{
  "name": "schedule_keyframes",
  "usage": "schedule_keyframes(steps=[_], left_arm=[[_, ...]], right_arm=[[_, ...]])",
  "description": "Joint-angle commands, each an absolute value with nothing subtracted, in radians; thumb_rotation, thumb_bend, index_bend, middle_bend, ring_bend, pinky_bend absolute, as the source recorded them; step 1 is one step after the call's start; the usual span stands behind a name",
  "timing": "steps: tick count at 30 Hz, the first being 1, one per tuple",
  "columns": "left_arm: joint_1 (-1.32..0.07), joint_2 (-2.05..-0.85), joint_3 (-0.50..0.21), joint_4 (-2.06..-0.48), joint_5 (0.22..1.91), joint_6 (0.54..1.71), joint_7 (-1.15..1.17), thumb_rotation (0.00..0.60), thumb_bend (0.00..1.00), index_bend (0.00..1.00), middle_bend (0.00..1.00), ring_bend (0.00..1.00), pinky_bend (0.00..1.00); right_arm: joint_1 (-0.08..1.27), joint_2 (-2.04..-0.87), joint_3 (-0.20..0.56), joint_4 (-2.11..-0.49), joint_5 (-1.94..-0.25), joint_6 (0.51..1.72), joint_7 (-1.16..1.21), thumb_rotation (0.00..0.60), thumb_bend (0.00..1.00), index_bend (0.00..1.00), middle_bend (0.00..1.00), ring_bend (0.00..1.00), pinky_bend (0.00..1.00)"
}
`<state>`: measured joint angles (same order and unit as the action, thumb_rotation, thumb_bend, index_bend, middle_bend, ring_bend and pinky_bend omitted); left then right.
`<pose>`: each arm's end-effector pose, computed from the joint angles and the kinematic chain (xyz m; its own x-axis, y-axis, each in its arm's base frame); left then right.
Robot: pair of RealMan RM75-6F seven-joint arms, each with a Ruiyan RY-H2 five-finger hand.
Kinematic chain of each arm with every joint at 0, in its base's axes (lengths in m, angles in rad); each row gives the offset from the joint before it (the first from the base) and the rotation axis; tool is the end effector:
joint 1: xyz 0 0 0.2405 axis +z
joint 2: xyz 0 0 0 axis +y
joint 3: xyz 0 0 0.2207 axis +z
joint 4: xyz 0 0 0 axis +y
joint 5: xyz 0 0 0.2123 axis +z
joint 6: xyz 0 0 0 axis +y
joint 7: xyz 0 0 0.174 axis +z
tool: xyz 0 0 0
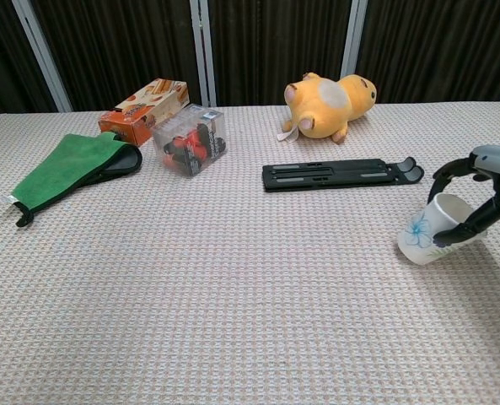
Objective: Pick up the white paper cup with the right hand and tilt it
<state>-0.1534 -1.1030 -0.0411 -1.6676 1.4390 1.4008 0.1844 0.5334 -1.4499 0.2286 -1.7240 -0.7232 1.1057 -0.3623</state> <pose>-0.2714 0.2239 0.1293 0.5202 0.0699 0.8512 0.8540 -0.0290 -0.5195 -0.1916 -0.3097 0.0042 0.0939 -0.3449 0.9339 -0.9767 0.1500 0.1536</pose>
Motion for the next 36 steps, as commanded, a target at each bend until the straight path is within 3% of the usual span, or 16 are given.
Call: schedule_keyframes(steps=[1,5,11,15,21,36], left_arm=[[-0.153,-1.103,-0.041,-1.668,1.439,1.401,0.185,0.6,0.0,0.0,0.0,0.0,0.0],[-0.154,-1.103,-0.041,-1.668,1.438,1.401,0.185,0.6,0.0,0.0,0.0,0.0,0.0],[-0.153,-1.103,-0.041,-1.668,1.439,1.401,0.185,0.6,0.0,0.0,0.0,0.0,0.0],[-0.153,-1.103,-0.041,-1.669,1.439,1.401,0.185,0.6,0.0,0.0,0.0,0.0,0.0],[-0.154,-1.102,-0.041,-1.668,1.439,1.4,0.182,0.6,0.0,0.0,0.0,0.0,0.0],[-0.155,-1.099,-0.039,-1.666,1.442,1.397,0.17,0.6,0.0,0.0,0.0,0.0,0.0]], right_arm=[[0.538,-1.447,0.22,-1.694,-0.713,1.104,-0.377,0.6,0.2,0.46,0.14,0.0,0.0],[0.539,-1.441,0.214,-1.685,-0.685,1.112,-0.402,0.6,0.2,0.43,0.12,0.0,0.0],[0.543,-1.438,0.204,-1.689,-0.687,1.159,-0.448,0.6,0.2,0.25,0.03,0.0,0.0],[0.548,-1.438,0.195,-1.72,-0.693,1.176,-0.481,0.6,0.2,0.21,0.02,0.0,0.0],[0.561,-1.472,0.181,-1.72,-0.689,1.204,-0.533,0.6,0.2,0.23,0.02,0.0,0.0],[0.577,-1.565,0.176,-1.639,-0.66,1.244,-0.605,0.6,0.2,0.4,0.1,0.0,0.0]])
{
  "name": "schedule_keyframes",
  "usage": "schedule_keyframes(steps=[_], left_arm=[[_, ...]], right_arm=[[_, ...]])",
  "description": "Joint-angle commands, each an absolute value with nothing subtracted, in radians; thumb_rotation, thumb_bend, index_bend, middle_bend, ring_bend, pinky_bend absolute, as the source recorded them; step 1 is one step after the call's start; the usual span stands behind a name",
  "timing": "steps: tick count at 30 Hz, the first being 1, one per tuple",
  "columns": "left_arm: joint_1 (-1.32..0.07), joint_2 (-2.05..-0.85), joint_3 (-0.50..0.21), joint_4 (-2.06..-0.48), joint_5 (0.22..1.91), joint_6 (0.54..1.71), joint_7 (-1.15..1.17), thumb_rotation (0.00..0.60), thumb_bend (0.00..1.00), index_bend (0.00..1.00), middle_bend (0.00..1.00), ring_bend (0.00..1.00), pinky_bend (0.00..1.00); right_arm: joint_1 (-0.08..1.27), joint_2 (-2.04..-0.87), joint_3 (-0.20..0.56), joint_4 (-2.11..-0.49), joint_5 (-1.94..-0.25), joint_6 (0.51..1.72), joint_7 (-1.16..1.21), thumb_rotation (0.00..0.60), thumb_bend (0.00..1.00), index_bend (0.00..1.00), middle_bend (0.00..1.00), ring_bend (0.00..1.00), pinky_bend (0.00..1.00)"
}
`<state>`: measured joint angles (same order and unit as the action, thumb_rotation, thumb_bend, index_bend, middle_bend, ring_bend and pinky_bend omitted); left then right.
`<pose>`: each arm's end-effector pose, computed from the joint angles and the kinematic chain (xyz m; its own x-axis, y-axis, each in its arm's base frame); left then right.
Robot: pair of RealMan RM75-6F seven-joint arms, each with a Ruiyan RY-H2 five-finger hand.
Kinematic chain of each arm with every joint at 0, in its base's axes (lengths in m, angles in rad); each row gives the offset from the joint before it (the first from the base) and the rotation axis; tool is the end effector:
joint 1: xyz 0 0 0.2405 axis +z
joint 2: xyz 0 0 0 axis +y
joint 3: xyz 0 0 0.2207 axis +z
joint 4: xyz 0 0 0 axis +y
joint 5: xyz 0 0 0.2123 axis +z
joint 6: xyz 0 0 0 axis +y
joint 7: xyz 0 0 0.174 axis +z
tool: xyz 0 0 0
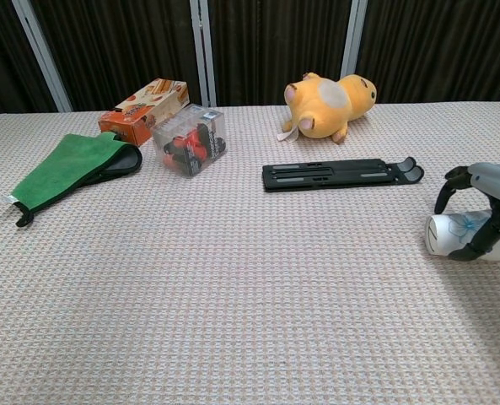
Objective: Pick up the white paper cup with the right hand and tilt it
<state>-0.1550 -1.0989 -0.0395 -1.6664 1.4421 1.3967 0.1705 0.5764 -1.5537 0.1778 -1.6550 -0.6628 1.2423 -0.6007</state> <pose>-0.2717 0.2241 0.1296 0.5134 0.0738 0.8549 0.8581 -0.0327 -0.5125 -0.1970 -0.3058 -0.0100 0.3236 -0.3383 0.8836 -0.9112 0.1403 0.3874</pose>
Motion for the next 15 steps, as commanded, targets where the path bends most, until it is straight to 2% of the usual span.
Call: schedule_keyframes(steps=[1,5,10,15], left_arm=[[-0.155,-1.099,-0.039,-1.666,1.442,1.396,0.17,0.6,0.0,0.0,0.0,0.0,0.0],[-0.156,-1.099,-0.039,-1.666,1.443,1.396,0.17,0.6,0.0,0.0,0.0,0.0,0.0],[-0.155,-1.099,-0.039,-1.666,1.442,1.396,0.171,0.6,0.0,0.0,0.0,0.0,0.0],[-0.155,-1.099,-0.039,-1.666,1.442,1.396,0.172,0.6,0.0,0.0,0.0,0.0,0.0]], right_arm=[[0.575,-1.569,0.177,-1.635,-0.66,1.244,-0.605,0.6,0.21,0.42,0.11,0.0,0.0],[0.57,-1.584,0.18,-1.617,-0.674,1.258,-0.599,0.6,0.24,0.46,0.15,0.0,0.0],[0.566,-1.59,0.185,-1.612,-0.71,1.274,-0.584,0.6,0.24,0.47,0.16,0.0,0.0],[0.549,-1.583,0.232,-1.655,-0.726,1.267,-0.489,0.6,0.24,0.47,0.16,0.0,0.0]])
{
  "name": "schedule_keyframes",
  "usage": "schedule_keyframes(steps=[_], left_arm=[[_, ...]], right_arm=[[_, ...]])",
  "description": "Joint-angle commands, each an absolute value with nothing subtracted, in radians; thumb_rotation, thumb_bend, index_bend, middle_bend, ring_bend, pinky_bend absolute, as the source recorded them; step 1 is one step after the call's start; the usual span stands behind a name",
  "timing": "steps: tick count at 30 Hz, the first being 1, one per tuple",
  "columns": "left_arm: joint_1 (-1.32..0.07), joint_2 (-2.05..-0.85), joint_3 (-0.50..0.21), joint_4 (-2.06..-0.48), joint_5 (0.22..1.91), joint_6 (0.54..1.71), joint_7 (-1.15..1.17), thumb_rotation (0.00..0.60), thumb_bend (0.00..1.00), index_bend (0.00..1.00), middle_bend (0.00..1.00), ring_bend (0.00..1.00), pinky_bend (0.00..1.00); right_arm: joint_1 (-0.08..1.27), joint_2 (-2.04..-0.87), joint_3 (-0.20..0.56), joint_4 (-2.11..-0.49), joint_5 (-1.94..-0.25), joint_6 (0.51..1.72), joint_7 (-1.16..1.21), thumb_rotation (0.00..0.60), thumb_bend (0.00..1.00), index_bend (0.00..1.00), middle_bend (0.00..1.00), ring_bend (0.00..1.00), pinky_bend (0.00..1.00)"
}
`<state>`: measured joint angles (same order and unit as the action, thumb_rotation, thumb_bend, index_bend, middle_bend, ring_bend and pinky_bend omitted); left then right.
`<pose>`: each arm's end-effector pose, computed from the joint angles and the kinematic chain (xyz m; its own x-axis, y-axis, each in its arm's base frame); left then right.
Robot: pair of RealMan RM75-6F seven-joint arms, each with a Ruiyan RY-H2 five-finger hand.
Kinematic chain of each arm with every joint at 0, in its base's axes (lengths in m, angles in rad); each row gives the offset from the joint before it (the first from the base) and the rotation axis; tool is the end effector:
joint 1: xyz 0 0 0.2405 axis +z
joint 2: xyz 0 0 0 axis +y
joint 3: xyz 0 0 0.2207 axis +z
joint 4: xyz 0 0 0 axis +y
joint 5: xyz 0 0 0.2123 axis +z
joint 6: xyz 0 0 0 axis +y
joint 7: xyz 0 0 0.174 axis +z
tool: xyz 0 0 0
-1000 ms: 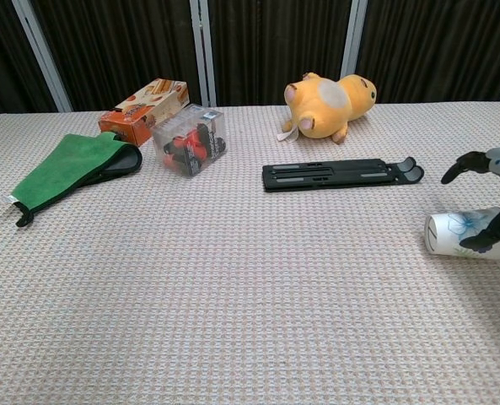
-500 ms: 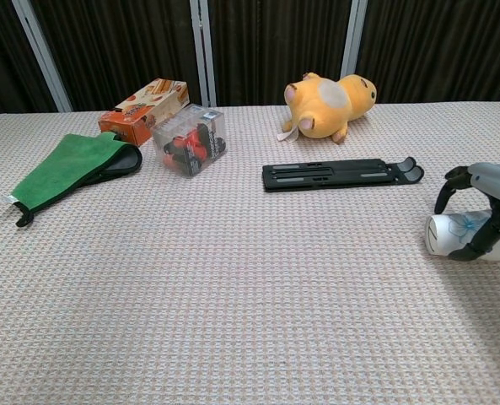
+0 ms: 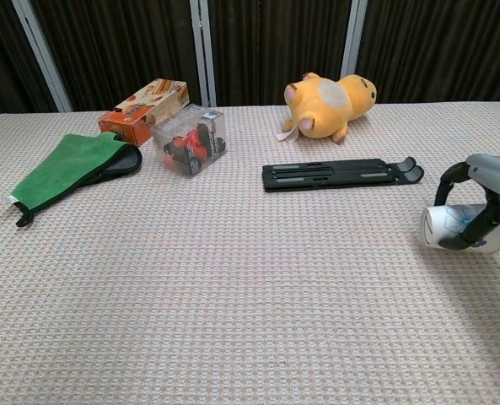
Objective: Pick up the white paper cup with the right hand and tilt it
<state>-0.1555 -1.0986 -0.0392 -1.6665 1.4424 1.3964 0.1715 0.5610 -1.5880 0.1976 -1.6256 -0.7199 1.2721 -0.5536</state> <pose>-0.2716 0.2241 0.1295 0.5146 0.0741 0.8542 0.8574 -0.0336 -0.5136 -0.1914 -0.3098 -0.0083 0.2895 -0.2768 0.9163 -0.9298 0.1460 0.3379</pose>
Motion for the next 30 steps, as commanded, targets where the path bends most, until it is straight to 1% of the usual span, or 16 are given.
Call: schedule_keyframes(steps=[1,5,10,16,23,30], left_arm=[[-0.155,-1.099,-0.039,-1.666,1.442,1.396,0.172,0.6,0.0,0.0,0.0,0.0,0.0],[-0.155,-1.099,-0.039,-1.666,1.443,1.397,0.172,0.6,0.0,0.0,0.0,0.0,0.0],[-0.155,-1.099,-0.039,-1.666,1.442,1.397,0.171,0.6,0.0,0.0,0.0,0.0,0.0],[-0.156,-1.1,-0.04,-1.665,1.443,1.397,0.172,0.6,0.0,0.0,0.0,0.0,0.0],[-0.156,-1.101,-0.04,-1.665,1.442,1.398,0.173,0.6,0.0,0.0,0.0,0.0,0.0],[-0.156,-1.101,-0.04,-1.663,1.443,1.398,0.172,0.6,0.0,0.0,0.0,0.0,0.0]], right_arm=[[0.542,-1.581,0.252,-1.672,-0.722,1.258,-0.448,0.6,0.23,0.47,0.16,0.0,0.0],[0.516,-1.578,0.341,-1.718,-0.689,1.199,-0.265,0.6,0.22,0.47,0.16,0.0,0.0],[0.492,-1.601,0.392,-1.706,-0.717,1.171,-0.103,0.6,0.22,0.47,0.16,0.0,0.0],[0.475,-1.678,0.399,-1.62,-0.774,1.163,0.041,0.6,0.2,0.47,0.16,0.0,0.0],[0.475,-1.731,0.377,-1.551,-0.795,1.16,0.061,0.6,0.19,0.47,0.16,0.0,0.0],[0.465,-1.748,0.365,-1.515,-0.791,1.148,0.061,0.6,0.2,0.47,0.16,0.0,0.0]])
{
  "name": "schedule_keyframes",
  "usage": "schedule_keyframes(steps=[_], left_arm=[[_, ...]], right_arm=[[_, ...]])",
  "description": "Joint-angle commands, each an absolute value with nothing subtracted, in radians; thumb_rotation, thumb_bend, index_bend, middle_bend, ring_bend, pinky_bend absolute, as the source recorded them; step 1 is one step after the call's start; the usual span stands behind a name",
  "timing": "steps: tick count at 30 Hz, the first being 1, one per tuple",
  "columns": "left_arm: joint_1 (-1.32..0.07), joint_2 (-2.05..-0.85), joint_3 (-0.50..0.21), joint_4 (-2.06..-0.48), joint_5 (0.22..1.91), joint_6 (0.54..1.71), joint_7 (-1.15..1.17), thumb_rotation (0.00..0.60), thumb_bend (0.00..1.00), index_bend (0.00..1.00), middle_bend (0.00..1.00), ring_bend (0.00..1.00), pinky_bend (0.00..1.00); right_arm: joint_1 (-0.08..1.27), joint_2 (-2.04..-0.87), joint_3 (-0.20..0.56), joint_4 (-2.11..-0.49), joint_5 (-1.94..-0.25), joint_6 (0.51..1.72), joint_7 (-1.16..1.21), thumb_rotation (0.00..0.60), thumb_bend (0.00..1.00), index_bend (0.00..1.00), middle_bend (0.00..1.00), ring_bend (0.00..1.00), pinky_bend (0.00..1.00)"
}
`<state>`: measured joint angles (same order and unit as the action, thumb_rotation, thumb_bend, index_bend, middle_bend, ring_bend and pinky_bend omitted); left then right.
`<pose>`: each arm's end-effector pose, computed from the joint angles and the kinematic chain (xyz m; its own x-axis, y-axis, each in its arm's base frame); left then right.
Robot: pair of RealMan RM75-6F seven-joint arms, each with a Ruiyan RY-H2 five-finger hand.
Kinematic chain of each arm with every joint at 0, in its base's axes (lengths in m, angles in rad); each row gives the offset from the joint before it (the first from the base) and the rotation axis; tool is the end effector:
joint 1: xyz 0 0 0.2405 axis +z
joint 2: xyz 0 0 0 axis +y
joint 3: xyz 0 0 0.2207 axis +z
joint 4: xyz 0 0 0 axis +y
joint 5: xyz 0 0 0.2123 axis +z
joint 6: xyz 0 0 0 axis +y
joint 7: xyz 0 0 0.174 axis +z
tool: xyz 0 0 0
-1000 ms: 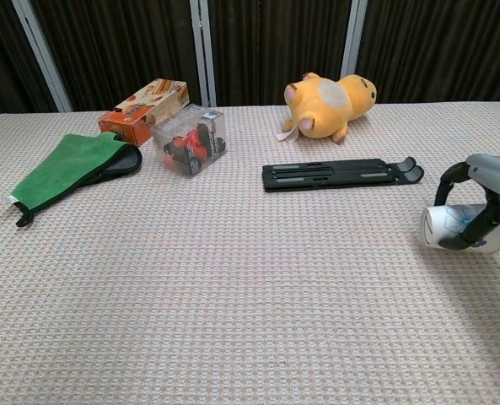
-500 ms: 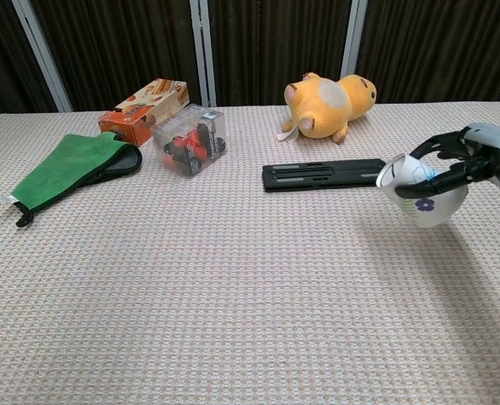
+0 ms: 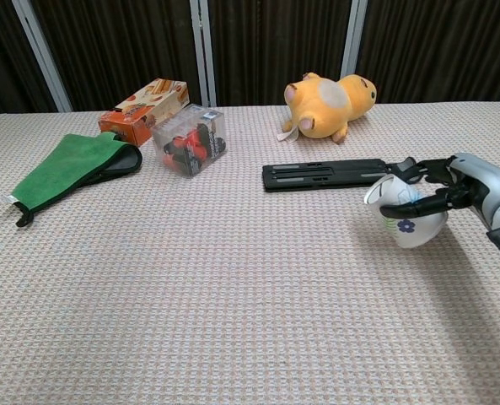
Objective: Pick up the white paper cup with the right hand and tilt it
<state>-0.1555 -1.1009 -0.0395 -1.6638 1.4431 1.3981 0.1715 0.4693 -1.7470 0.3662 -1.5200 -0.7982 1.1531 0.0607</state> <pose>-0.2716 0.2243 0.1294 0.5150 0.0719 0.8542 0.8572 -0.0338 -0.5139 -0.1768 -0.3200 -0.0345 -0.4402 -0.1100 0.8911 -0.8697 0.2988 -0.3928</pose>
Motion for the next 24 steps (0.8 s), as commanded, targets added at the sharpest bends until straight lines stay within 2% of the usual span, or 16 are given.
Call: schedule_keyframes(steps=[1,12,24], left_arm=[[-0.156,-1.101,-0.04,-1.663,1.443,1.398,0.172,0.6,0.0,0.0,0.0,0.0,0.0],[-0.156,-1.102,-0.039,-1.662,1.445,1.399,0.173,0.6,0.0,0.0,0.0,0.0,0.0],[-0.156,-1.101,-0.039,-1.665,1.443,1.398,0.178,0.6,0.0,0.0,0.0,0.0,0.0]], right_arm=[[0.464,-1.747,0.365,-1.512,-0.788,1.146,0.06,0.6,0.2,0.48,0.16,0.0,0.0],[0.436,-1.719,0.359,-1.518,-0.77,1.152,0.032,0.6,0.2,0.47,0.15,0.0,0.0],[0.4,-1.656,0.33,-1.603,-0.802,1.184,-0.014,0.6,0.21,0.37,0.09,0.0,0.0]])
